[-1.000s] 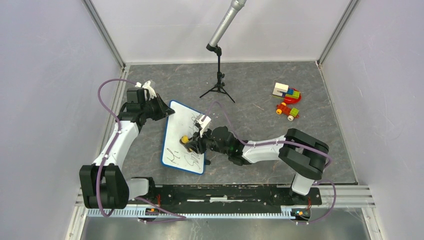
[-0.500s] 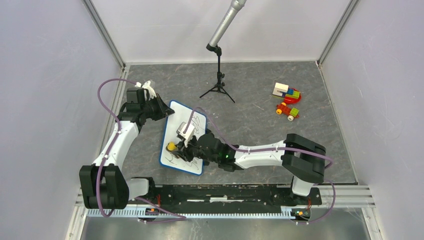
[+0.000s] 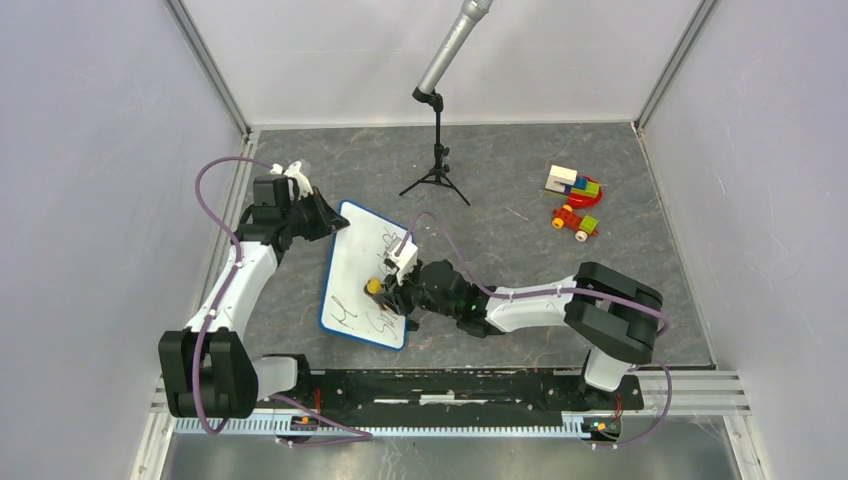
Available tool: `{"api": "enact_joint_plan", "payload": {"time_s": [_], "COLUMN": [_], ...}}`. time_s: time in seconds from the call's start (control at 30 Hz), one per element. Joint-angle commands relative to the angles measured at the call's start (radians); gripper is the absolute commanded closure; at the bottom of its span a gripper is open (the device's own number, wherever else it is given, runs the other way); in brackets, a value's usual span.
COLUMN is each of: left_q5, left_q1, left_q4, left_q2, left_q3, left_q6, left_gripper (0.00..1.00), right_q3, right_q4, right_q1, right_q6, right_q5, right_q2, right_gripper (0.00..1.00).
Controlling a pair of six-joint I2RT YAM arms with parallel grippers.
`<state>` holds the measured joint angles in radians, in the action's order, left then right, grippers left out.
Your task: Erase the whiteboard
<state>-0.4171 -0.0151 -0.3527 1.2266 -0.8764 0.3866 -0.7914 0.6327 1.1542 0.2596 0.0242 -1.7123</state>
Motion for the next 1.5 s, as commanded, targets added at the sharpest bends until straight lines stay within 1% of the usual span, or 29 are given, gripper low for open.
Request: {"api": "enact_joint_plan", "payload": {"time_s": [0.0,0.17,0.27,0.4,0.57,0.7,0.77,0.87,1.0,1.13,1.23,1.37,1.4,1.47], "left_q5": [0.029,0.031,0.028,0.025,0.014,0.013,0.017,0.024,0.029,0.029,0.029,0.029,0.029,0.029], "left_q1": [-0.017,-0.017,-0.017,-0.017,-0.017,-0.017,-0.017,-0.017,-0.017,-0.017,-0.017,-0.017,-0.017,-0.016], "left_q4": [-0.015,-0.015,-0.015,-0.015,-0.014,-0.014,-0.014,-0.014,-0.015,-0.015,-0.015,-0.017,-0.017,-0.016], "left_q2": [0.001,0.001,-0.002,-0.015,-0.004,-0.004,-0.004,-0.004,0.001,0.003,0.001,-0.003,-0.004,-0.004], "left_q3": [0.008,0.01,0.01,0.014,0.009,0.007,0.008,0.01,0.007,0.005,0.007,0.007,0.007,0.007], "left_q6": [-0.04,-0.04,-0.04,-0.039,-0.034,-0.032,-0.032,-0.032,-0.027,-0.025,-0.025,-0.026,-0.026,-0.026], "left_gripper": [0.98,0.98,0.98,0.98,0.98,0.98,0.98,0.98,0.98,0.98,0.98,0.98,0.98,0.98], "right_q3": [-0.067,-0.207,-0.233,-0.196,-0.065,-0.121,-0.144,-0.182,-0.257,-0.279,-0.268,-0.173,-0.142,-0.07], "right_q4": [-0.116,-0.169,-0.156,-0.129,-0.047,-0.125,-0.134,-0.131,-0.18,-0.191,-0.195,-0.165,-0.154,-0.141], "right_q1": [0.06,0.14,0.154,0.121,0.029,0.01,0.011,0.047,0.139,0.197,0.202,0.206,0.206,0.203], "right_q6": [-0.028,-0.071,-0.082,-0.061,0.004,-0.076,-0.082,-0.097,-0.159,-0.192,-0.188,-0.194,-0.199,-0.196], "right_q5": [-0.005,-0.02,-0.021,-0.015,-0.018,-0.003,-0.015,-0.06,-0.077,-0.086,-0.096,-0.152,-0.149,-0.089], "right_q2": [-0.021,-0.064,-0.076,-0.079,-0.043,-0.069,-0.069,-0.071,-0.084,-0.085,-0.095,-0.076,-0.069,-0.059], "right_gripper": [0.85,0.85,0.85,0.85,0.84,0.84,0.85,0.84,0.84,0.84,0.84,0.84,0.84,0.84]}}
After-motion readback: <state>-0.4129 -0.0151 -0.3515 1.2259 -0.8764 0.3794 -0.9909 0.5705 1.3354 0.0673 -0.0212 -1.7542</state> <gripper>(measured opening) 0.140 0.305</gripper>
